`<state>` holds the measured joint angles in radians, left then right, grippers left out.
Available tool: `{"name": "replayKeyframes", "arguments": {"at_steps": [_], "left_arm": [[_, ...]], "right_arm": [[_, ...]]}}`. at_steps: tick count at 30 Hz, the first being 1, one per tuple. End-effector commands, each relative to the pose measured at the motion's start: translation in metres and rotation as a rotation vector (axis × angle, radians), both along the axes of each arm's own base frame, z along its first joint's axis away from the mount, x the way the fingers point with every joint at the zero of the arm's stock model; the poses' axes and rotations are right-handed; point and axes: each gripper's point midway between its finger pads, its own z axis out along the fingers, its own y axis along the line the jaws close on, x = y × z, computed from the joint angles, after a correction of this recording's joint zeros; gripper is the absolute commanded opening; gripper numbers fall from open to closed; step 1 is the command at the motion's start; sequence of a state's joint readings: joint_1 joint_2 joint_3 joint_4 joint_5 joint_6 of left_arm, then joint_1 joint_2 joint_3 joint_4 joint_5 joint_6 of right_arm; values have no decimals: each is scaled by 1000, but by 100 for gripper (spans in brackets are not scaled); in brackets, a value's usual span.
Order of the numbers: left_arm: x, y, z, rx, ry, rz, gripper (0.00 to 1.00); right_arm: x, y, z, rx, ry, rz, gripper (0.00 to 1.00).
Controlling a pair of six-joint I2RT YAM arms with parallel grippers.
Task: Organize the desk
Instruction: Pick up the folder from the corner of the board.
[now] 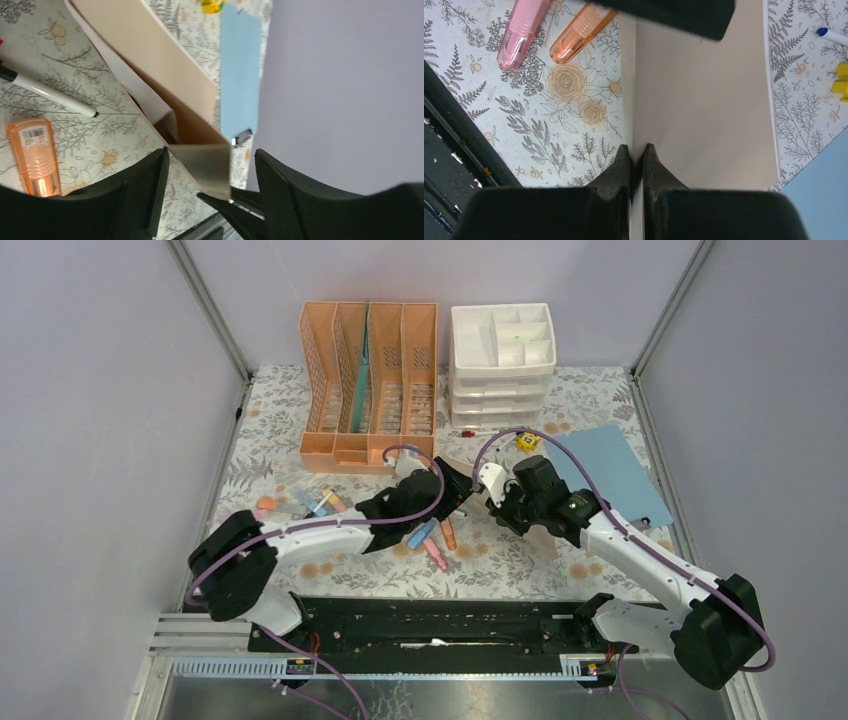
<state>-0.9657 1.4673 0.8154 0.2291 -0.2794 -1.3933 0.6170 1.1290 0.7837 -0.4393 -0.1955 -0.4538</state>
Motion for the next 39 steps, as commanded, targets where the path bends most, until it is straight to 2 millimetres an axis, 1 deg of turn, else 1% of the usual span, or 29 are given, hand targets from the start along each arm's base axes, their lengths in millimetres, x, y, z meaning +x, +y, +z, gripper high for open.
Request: {"name": "replayKeyframes", "arguments": {"at_steps": [1,4,5,7,8,11,12,13,14,16,17,18,19,22,24,25,26,27,31,33,35,36,37,38,39], "left_arm": [[4,-3,-24,79,94,46,66],[5,-6,-33,91,116,48,63],[5,-7,-35,93,119,47,61],[5,-8,-36,90,120,46,52],[5,-9,-36,89,118,40,46],[3,-14,-31,65,94,9,13],[1,-15,-27,50,83,-8,4],[0,-18,-24,36,69,-24,0],[-1,-19,-20,25,57,-37,0],[-5,-23,-11,4,17,-82,0],[-6,-23,-6,-5,-1,-97,0],[-8,-25,1,-18,-28,-120,0],[-11,-24,4,-24,-45,-134,0],[-18,-21,12,-31,-95,-174,0],[-23,-18,19,-17,-139,-205,0],[-25,-15,21,-3,-170,-223,0],[-27,-12,23,10,-199,-235,0],[-28,-8,25,25,-231,-241,0],[-37,10,36,97,-417,-300,0],[-40,20,43,156,-500,-322,0],[-41,31,51,207,-573,-329,0],[-41,36,54,232,-603,-332,0],[-40,42,58,256,-629,-333,0],[-38,48,61,278,-642,-328,0],[-37,54,64,291,-657,-328,0]], "right_arm": [[-10,14,12,94,19,34,0],[-13,16,16,114,13,51,0],[-15,17,17,123,13,61,0],[-19,19,20,141,13,84,0],[-22,20,21,152,14,97,0],[-32,24,22,174,34,154,0],[-37,26,22,182,46,178,0],[-41,27,23,188,57,205,0],[-46,28,23,194,67,226,0],[-56,31,26,215,88,279,9],[-61,31,28,222,98,304,15],[-66,32,30,229,105,330,24],[-71,32,32,238,110,353,38],[-79,30,40,253,95,388,68],[-82,28,47,261,76,401,85],[-83,27,53,268,66,404,91],[-83,25,60,279,59,400,95],[-81,23,70,295,48,395,97],[-73,13,117,363,9,352,100],[-61,7,138,372,-37,291,100],[-41,0,157,368,-100,191,100],[-28,-4,164,373,-124,113,100],[-11,-11,169,385,-151,17,100],[8,-21,171,398,-177,-96,100],[19,-38,157,374,-160,-173,100]]}}
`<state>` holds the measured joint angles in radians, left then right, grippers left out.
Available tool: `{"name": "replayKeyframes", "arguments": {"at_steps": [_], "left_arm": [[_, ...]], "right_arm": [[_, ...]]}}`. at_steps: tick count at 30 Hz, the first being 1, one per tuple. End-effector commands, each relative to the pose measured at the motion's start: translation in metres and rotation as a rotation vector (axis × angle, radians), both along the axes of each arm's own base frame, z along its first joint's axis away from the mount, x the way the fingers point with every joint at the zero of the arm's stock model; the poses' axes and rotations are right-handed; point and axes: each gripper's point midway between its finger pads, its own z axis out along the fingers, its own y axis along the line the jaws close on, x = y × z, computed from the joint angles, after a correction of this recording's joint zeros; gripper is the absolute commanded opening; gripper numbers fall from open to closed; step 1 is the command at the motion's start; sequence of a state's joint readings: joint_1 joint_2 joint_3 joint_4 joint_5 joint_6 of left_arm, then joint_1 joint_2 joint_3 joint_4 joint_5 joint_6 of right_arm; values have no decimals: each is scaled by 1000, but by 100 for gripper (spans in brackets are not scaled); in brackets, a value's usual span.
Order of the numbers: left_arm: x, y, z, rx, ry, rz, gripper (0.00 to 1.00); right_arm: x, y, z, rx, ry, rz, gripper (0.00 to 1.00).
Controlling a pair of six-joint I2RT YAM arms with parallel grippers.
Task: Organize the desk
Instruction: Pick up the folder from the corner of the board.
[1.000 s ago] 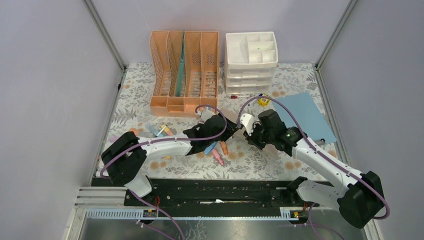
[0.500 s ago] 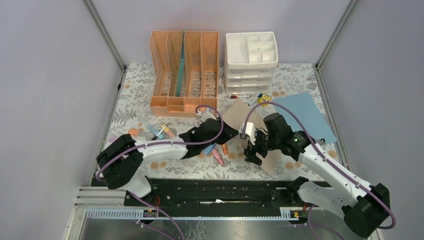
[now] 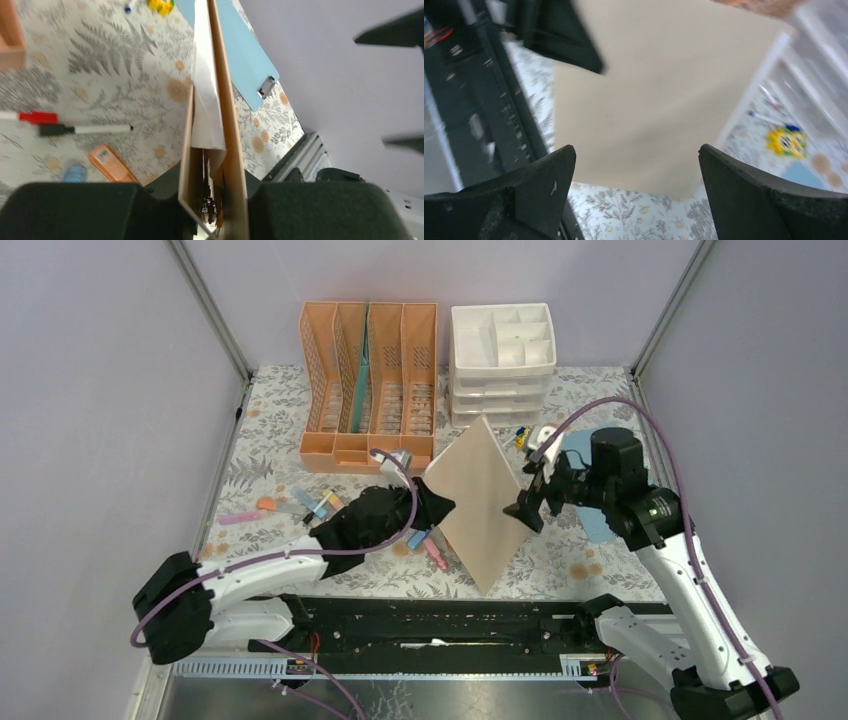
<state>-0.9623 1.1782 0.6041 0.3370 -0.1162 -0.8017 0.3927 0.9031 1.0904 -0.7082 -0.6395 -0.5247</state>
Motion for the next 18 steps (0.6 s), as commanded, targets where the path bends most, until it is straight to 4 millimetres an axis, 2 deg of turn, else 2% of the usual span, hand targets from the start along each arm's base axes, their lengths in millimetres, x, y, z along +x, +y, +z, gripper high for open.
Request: {"name": "replayKeyframes", "arguments": {"at_steps": [1,3,5,8,9,11,12,18], "left_arm": [[13,23,46,35,-234,-8,0],[15,33,58,31,-269,-12,0],[18,42,68,37,-297,-11,0],[23,54,83,47,-337,0,0],[23,55,87,47,-343,-9,0],[26,59,97,43,-358,-13,0],[27,61,101,44,-364,-15,0],[42,79,135,27,-412,9,0]], "right_arm": [[54,-51,-14,18,64,-382,100],[64,-81,-46,-9,149,-497,100],[72,-95,-54,-14,179,-552,100],[67,-102,-69,-23,215,-580,100],[78,-105,-65,-15,159,-594,100],[75,-105,-70,-19,171,-593,100],[96,-91,-40,196,180,-675,100],[95,-92,-37,215,149,-683,100]]}}
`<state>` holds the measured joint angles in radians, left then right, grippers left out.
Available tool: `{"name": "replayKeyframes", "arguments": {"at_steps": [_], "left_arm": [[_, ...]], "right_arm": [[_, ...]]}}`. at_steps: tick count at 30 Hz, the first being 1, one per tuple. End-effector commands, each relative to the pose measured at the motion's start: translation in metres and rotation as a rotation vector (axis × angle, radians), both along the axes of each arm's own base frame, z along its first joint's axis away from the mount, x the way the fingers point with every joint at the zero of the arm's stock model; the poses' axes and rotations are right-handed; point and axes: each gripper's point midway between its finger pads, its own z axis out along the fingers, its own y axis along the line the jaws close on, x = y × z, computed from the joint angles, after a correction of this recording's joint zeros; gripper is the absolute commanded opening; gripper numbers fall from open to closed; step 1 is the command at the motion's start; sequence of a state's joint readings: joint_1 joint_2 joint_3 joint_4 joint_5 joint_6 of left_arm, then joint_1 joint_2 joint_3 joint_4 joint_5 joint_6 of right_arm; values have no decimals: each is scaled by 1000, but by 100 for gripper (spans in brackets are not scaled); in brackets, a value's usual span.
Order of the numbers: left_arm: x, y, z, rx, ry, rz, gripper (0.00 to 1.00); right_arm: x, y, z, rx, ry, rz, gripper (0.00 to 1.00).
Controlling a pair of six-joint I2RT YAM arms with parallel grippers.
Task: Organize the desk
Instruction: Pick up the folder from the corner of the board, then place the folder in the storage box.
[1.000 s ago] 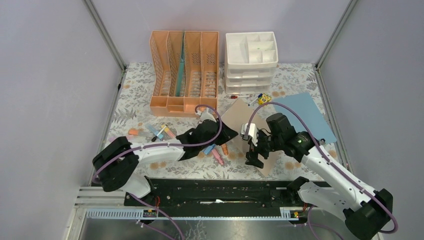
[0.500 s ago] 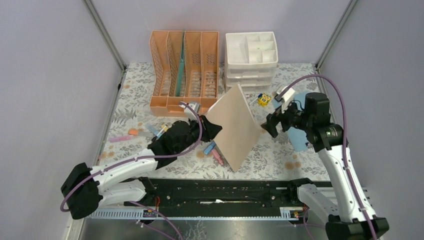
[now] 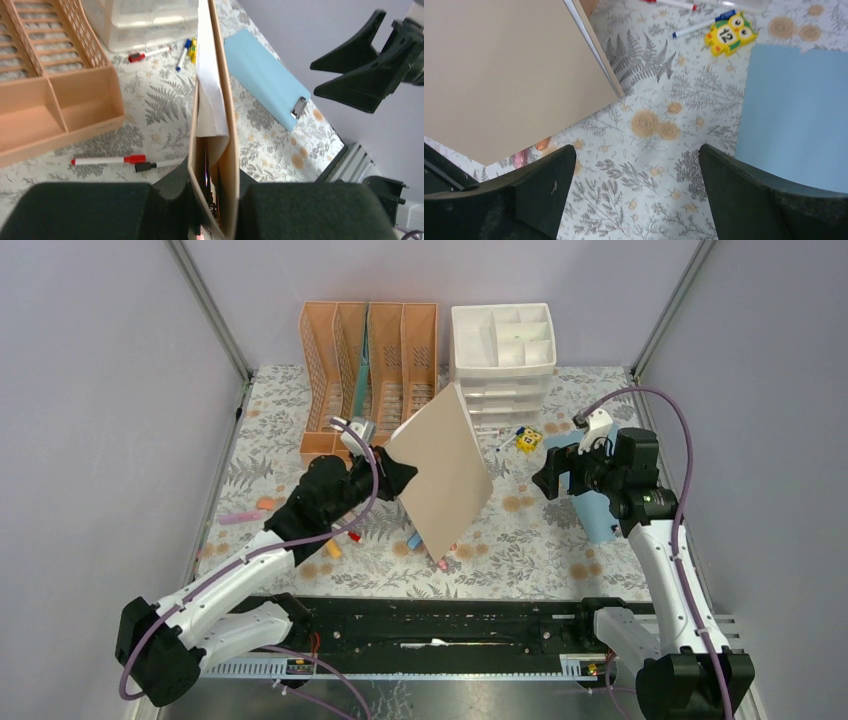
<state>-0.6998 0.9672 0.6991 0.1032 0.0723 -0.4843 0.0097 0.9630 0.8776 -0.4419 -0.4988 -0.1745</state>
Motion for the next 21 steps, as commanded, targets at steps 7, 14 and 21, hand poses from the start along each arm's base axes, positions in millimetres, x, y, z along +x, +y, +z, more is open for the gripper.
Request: {"name": "replayKeyframes", "arguments": {"at_steps": [7,14,21], "left_arm": [[23,23,109,-162,-207,-17,0],[44,54,138,-89,-284,118,0],[56,103,161,46,-388,360,0]], "right_arm": [[10,3,25,56,-104,-25,100],[8,3,25,44,-118,-11,100],[7,4,24,37,-121,4,100]]}}
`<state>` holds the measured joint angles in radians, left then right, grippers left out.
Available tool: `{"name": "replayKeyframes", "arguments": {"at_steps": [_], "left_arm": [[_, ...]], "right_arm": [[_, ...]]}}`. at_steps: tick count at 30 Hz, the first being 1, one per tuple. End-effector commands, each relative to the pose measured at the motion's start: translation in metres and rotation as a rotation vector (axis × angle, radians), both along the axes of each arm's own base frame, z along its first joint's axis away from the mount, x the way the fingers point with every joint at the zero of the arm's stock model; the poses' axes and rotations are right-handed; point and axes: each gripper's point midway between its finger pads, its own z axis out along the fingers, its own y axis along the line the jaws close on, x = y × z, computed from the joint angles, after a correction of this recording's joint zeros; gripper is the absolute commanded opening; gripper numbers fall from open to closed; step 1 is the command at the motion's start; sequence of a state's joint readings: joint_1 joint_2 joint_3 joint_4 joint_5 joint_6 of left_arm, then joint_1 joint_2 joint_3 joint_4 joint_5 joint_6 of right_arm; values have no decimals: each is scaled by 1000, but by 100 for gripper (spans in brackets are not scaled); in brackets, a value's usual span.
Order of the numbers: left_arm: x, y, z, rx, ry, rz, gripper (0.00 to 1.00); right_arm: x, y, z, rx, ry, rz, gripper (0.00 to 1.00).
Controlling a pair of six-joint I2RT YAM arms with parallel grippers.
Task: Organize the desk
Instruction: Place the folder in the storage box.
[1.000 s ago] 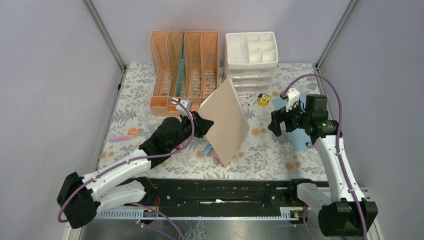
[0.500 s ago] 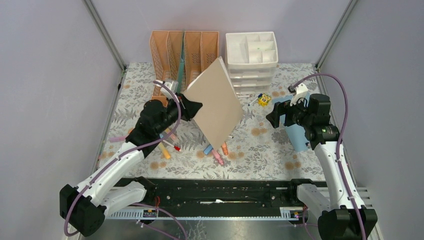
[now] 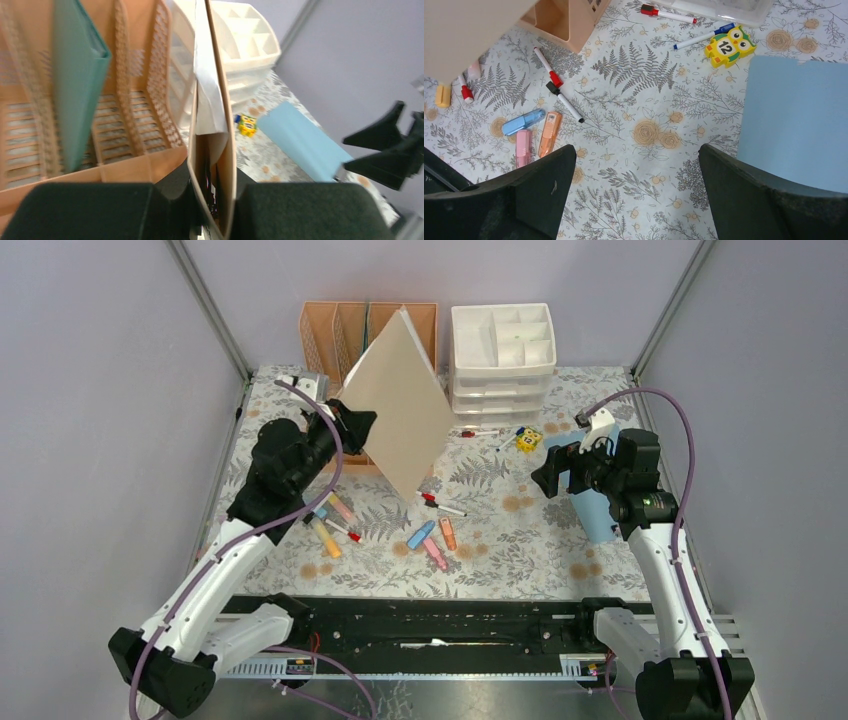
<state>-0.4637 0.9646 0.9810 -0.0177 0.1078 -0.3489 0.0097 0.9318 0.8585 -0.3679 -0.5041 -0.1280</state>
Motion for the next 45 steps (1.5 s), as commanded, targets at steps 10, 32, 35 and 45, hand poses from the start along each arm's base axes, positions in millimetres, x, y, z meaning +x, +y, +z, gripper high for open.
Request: {"name": "replayKeyframes", "arguments": {"at_steps": [10,32,35,45], "left_arm": [[19,60,75,63,-222,321,0],[94,43,82,174,-281,408,0],[103,39,82,184,-303,412,0],[135,23,72,305,-386,391,0]], "right_arm": [[0,3,11,-2,-62,29,100],[0,3,10,0,-61,32,100],[0,3,11,-1,-64,30,100],[-1,3,12,-1,-68,30,100]]}}
